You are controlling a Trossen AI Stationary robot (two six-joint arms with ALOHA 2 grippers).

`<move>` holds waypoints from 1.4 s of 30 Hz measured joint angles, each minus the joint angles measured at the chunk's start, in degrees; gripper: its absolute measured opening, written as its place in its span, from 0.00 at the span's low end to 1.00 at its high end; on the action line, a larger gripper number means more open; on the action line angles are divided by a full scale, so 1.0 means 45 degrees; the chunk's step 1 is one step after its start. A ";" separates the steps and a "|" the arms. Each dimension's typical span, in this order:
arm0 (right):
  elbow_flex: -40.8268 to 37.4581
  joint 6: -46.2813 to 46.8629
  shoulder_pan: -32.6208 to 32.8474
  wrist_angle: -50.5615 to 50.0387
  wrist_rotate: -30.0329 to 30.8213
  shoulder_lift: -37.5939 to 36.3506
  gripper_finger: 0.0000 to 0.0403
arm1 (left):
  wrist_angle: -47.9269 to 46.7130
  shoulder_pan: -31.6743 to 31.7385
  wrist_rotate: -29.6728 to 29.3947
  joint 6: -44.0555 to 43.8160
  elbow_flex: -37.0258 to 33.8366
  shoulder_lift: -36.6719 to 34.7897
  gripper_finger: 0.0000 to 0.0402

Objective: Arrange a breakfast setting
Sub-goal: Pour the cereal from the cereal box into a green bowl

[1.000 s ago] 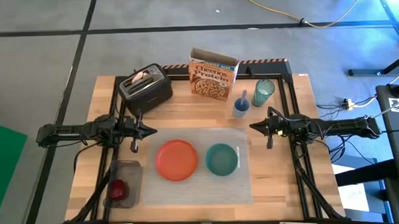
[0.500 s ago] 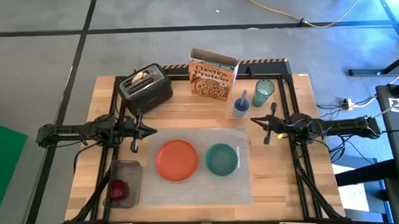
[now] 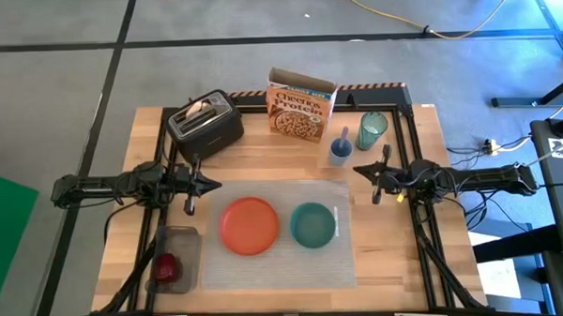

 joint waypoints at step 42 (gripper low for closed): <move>0.1638 1.3698 0.0000 0.6331 0.2226 0.1319 0.11 | 0.1452 0.3088 -0.2196 -0.2150 0.7117 0.8088 0.49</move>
